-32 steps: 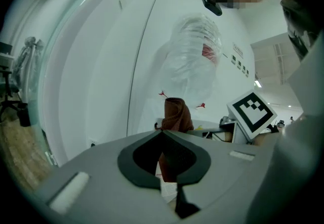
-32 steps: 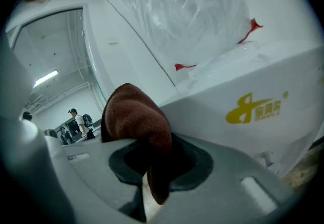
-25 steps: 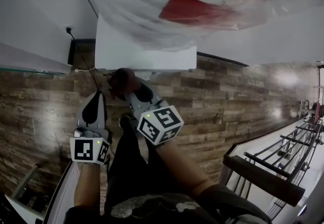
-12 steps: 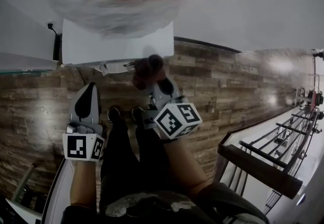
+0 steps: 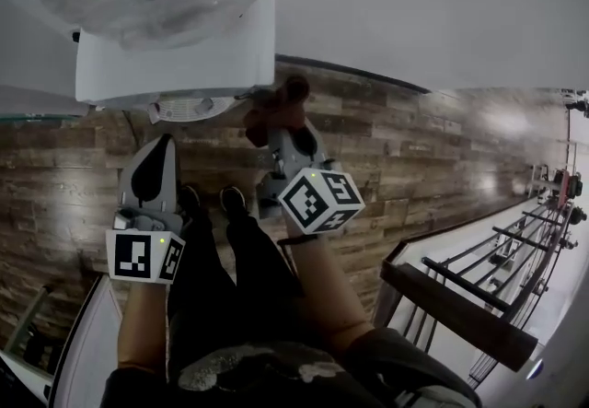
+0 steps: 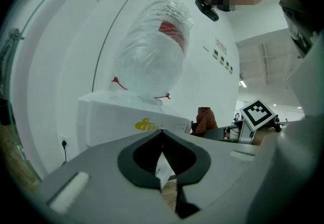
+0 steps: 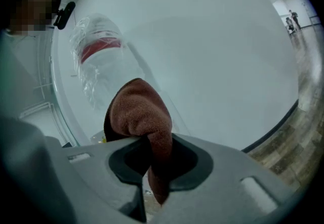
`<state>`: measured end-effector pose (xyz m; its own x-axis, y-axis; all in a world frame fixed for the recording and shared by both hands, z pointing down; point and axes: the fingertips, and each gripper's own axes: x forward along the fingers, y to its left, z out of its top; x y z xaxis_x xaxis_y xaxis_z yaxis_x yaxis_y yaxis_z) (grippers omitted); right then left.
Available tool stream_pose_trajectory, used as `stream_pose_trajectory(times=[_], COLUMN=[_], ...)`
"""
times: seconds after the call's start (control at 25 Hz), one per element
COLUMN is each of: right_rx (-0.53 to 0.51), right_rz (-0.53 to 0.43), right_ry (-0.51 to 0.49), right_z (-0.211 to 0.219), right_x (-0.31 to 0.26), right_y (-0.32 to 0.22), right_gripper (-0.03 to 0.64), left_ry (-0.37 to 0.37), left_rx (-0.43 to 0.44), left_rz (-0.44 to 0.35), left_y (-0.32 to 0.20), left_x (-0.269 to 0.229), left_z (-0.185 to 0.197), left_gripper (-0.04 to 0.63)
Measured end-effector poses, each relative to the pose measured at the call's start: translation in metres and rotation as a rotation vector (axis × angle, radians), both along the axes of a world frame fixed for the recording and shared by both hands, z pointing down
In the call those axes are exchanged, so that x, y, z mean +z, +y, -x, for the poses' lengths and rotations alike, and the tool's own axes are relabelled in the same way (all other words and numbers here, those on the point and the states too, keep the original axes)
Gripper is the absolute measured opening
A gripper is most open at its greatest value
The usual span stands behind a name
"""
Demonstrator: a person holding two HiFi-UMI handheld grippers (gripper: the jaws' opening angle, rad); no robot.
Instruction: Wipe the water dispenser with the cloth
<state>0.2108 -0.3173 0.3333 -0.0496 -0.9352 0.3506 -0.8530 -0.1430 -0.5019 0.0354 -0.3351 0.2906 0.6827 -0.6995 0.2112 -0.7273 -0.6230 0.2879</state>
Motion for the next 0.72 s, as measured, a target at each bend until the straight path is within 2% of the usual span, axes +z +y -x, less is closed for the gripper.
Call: stream_pose_trajectory(times=[0.2, 0.4, 0.6, 0.72], right_rx=[-0.114, -0.162, -0.162, -0.163], right_rz=[-0.018, -0.063, 0.000, -0.046], right_ry=[0.023, 0.017, 0.037, 0.069], right_z=[0.012, 0.016, 0.022, 0.019], right_x=[0.012, 0.040, 0.104, 0.133], right_y=[-0.013, -0.024, -0.017, -0.022], right_gripper=[0.060, 0.061, 0.061, 0.061], left_ry=[-0.045, -0.086, -0.075, -0.052], left_rx=[-0.117, -0.215, -0.238, -0.210], left_rz=[-0.003, 0.001, 0.006, -0.007], left_y=[0.000, -0.002, -0.008, -0.015], left_x=[0.009, 0.031, 0.074, 0.108], left_z=[0.024, 0.058, 0.079, 0.080], left_gripper=[0.018, 0.018, 0.018, 0.018])
